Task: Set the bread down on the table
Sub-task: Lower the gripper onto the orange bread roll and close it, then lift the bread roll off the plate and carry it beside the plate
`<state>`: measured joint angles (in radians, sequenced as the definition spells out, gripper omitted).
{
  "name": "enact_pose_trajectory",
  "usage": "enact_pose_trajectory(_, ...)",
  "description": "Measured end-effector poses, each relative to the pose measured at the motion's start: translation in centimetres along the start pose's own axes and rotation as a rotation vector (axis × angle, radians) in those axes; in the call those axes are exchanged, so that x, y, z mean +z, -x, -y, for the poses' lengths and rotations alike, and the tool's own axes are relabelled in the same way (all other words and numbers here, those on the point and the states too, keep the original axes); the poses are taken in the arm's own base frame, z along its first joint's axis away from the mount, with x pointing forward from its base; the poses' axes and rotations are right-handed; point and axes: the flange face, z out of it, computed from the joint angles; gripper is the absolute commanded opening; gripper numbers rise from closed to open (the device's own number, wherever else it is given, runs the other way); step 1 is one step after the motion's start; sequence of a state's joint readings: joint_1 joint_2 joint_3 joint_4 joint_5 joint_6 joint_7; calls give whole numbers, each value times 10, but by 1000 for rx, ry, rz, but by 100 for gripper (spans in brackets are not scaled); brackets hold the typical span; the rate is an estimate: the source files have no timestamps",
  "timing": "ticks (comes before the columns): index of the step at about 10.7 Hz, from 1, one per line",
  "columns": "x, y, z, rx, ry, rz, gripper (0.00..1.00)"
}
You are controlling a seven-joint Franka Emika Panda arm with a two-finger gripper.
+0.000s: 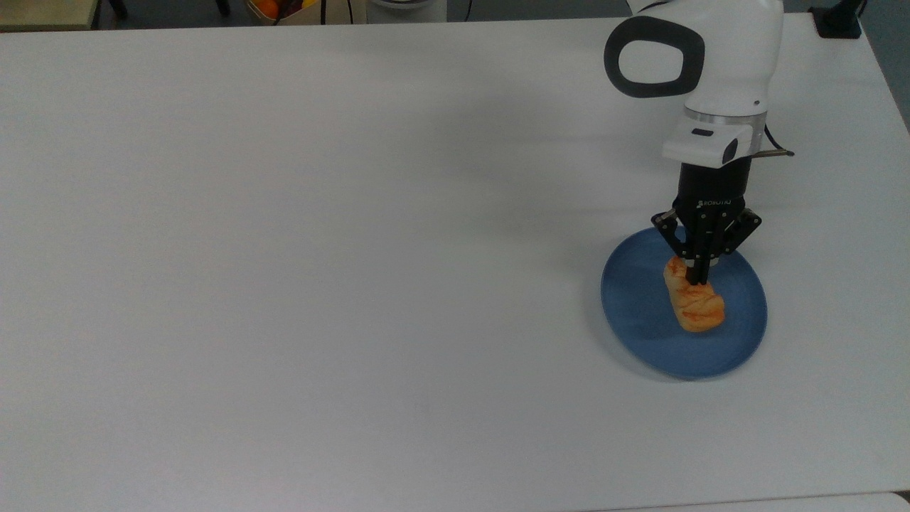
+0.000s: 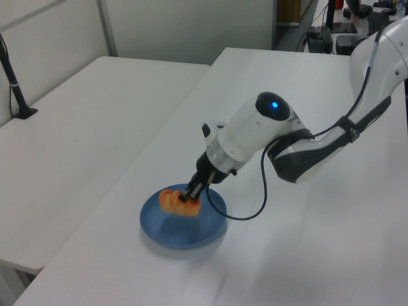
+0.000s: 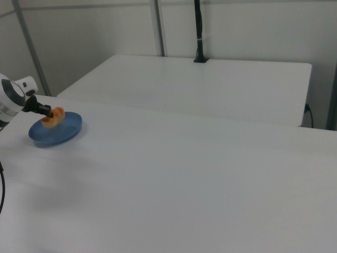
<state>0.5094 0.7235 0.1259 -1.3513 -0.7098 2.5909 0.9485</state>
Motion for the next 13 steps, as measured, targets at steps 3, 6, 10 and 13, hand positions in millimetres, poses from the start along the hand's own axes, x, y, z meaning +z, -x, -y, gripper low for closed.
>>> enact_pose_trajectory(3,-31,-20,-16,43,-5,-18,0)
enact_pose_trajectory(6,-57,-28,-29,68,-6,-23,0)
enact_pose_trajectory(10,-99,-46,-52,118,-15,18,0)
enact_pose_trajectory(13,-135,-48,-72,103,-24,147,0)
